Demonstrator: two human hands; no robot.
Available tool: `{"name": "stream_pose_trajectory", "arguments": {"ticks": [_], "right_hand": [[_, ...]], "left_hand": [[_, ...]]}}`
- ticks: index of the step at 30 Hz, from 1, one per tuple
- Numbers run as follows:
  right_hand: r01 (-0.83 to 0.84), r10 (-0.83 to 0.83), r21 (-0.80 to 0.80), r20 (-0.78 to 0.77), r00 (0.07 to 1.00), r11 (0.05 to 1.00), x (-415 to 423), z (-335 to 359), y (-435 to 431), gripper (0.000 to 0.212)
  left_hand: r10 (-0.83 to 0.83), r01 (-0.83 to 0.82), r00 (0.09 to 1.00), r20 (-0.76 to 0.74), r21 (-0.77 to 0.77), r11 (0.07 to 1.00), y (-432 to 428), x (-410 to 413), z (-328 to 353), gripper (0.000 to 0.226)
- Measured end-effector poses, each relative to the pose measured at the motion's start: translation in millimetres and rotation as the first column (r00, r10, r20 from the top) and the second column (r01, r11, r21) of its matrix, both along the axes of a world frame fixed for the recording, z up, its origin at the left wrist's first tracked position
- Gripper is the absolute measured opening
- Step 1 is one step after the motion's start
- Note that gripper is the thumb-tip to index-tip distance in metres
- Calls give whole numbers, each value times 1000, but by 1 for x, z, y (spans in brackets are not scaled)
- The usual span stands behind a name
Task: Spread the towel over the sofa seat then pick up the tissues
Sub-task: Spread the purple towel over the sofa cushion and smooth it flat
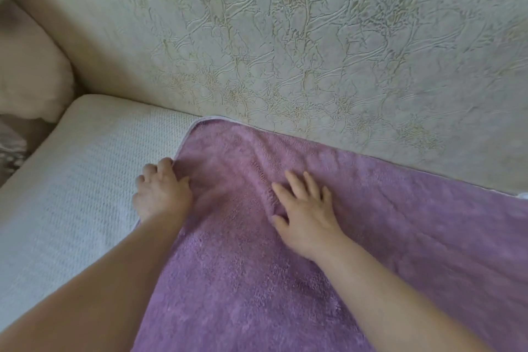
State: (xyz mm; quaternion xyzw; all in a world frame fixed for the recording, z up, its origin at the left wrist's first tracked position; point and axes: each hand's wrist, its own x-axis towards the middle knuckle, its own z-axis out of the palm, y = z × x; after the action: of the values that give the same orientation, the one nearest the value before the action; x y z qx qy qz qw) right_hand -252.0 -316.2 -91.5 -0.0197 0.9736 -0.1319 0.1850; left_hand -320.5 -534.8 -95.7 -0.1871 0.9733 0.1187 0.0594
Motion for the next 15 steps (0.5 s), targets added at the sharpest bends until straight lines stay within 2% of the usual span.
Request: {"name": "stream_pose_trajectory", "arguments": {"ticks": [2, 4, 7, 9, 12, 15], "right_hand": [[-28, 27, -20, -37, 999, 999, 21, -2, -18, 62], [-61, 57, -51, -79, 995, 997, 38, -2, -36, 61], [-142, 138, -80, -46, 989, 987, 62, 0, -66, 62], [-181, 181, -55, -3, 984, 982, 73, 1, -82, 63], [-195, 196, -37, 25, 980, 980, 89, 0, -106, 65], [-190, 193, -76, 33, 981, 979, 98, 3, -124, 67]], "left_hand": [[68, -70, 997, 39, 55, 996, -15, 13, 2, 47], [80, -86, 994, 71, 95, 992, -34, 15, 2, 35], [81, -88, 995, 55, 134, 987, -59, 7, 5, 26], [86, -95, 994, 61, 165, 982, -62, 6, 7, 29], [88, -116, 984, 153, 181, 977, -67, 28, 7, 44], [63, -112, 974, 220, 220, 969, -84, 60, 9, 39]]}}
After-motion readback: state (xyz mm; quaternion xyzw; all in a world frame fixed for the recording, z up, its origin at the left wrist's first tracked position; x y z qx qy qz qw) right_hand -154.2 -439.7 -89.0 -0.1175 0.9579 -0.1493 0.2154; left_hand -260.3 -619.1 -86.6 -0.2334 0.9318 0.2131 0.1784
